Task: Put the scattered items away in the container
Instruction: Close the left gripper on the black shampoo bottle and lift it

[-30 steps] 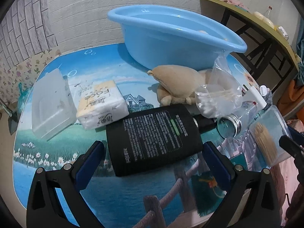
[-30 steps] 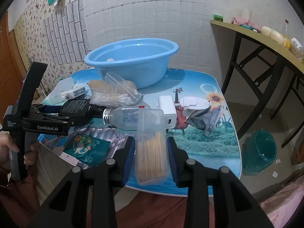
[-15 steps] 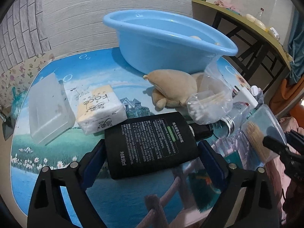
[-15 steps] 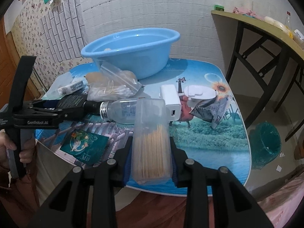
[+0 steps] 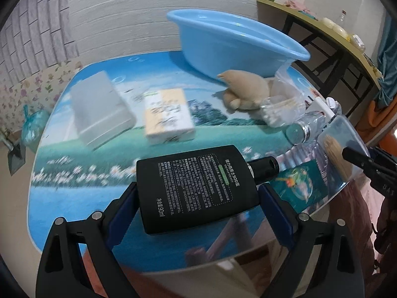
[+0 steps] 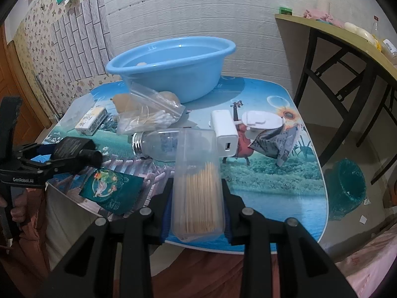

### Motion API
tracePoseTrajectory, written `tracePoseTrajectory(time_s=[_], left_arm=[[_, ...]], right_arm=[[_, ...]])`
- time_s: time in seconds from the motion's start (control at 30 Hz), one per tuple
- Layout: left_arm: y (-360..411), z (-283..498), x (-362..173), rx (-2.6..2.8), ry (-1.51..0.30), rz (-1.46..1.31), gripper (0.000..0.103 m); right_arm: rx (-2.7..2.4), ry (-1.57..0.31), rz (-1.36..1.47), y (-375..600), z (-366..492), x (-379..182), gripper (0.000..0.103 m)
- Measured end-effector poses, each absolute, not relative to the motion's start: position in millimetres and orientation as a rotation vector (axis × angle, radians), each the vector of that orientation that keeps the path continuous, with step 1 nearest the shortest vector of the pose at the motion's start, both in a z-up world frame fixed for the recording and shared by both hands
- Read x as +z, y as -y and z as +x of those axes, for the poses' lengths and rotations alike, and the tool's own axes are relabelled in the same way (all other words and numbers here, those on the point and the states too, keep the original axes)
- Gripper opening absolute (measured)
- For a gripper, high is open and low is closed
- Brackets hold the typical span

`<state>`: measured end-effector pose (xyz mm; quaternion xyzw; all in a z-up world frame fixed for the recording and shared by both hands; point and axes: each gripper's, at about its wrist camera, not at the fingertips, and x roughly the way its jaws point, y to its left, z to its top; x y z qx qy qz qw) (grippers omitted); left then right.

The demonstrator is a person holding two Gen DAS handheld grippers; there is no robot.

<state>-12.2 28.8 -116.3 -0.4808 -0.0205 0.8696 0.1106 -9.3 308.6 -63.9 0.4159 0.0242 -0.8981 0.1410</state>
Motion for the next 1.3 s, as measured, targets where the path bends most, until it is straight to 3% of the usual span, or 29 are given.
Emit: tracePoseTrajectory(time_s=[0.73, 0.97, 1.3], left_arm=[[-23, -17, -125, 2.614, -0.006, -1.396, 0.096], [-29, -22, -130, 2.638, -0.077, -1.387, 0.103], [-24, -23, -128, 2.637, -0.043, -1.358, 0.099]], right_arm=[[-2.585, -0.08, 1.225, -302, -17, -70, 0.032], [-2.58, -0.06, 1.221, -302, -22, -74, 0.033], [-2.57, -0.069, 1.244, -299, -25, -81, 0.032]])
